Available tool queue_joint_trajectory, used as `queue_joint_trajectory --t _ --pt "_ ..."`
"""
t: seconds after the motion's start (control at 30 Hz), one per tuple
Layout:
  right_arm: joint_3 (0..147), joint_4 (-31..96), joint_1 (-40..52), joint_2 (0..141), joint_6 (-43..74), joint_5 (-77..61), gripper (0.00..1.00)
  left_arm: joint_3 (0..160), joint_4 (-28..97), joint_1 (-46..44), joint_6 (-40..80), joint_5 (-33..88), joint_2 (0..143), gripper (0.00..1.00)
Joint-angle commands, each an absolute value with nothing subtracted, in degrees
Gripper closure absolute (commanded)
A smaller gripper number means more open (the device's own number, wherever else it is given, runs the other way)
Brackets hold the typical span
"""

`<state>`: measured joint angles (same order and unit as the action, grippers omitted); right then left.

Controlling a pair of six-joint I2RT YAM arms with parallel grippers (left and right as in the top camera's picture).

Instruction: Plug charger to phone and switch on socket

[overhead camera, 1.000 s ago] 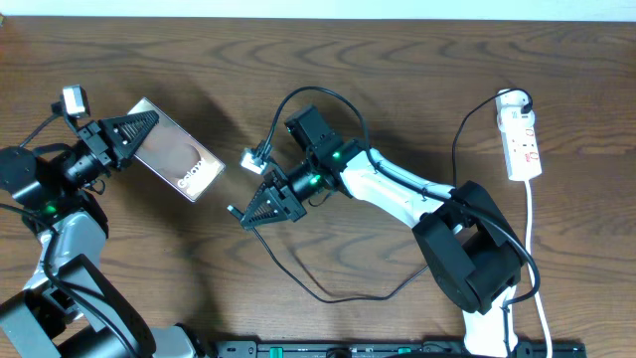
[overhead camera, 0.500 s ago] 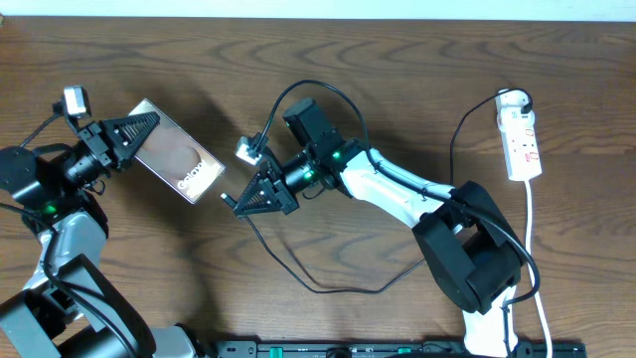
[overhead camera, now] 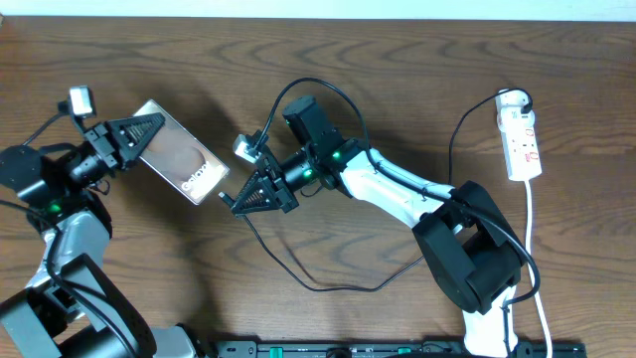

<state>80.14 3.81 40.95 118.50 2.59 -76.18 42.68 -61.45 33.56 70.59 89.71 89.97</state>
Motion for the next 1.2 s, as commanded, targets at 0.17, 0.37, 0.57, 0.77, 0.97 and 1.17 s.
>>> queue_joint_trajectory --t 0.17,0.37,0.57,0.77,0.97,1.17 --pt "80.2 3.8 41.0 118.5 3.2 -75.1 0.99 42.6 -61.8 31.7 69.1 90.1 89.2 0.93" --pt "80.2 3.9 40.9 118.5 3.2 -74.2 0.99 42.6 -61.8 31.7 66.5 90.1 89.2 0.93" --pt "80.2 4.1 40.9 118.5 3.2 -72.7 0.99 42.6 -61.8 31.7 65.7 90.0 89.2 0.93" --pt "80.2 5.0 40.9 118.5 3.1 -71.4 0.99 42.6 -61.8 31.7 65.7 90.0 89.2 0.93" --pt "80.2 4.9 41.0 118.5 3.1 -71.4 0.99 42.6 -61.8 31.7 64.7 90.1 89.2 0.93" --pt "80.2 4.5 41.0 118.5 3.1 -71.5 0.99 42.6 -61.8 31.7 64.1 90.1 89.2 0.93"
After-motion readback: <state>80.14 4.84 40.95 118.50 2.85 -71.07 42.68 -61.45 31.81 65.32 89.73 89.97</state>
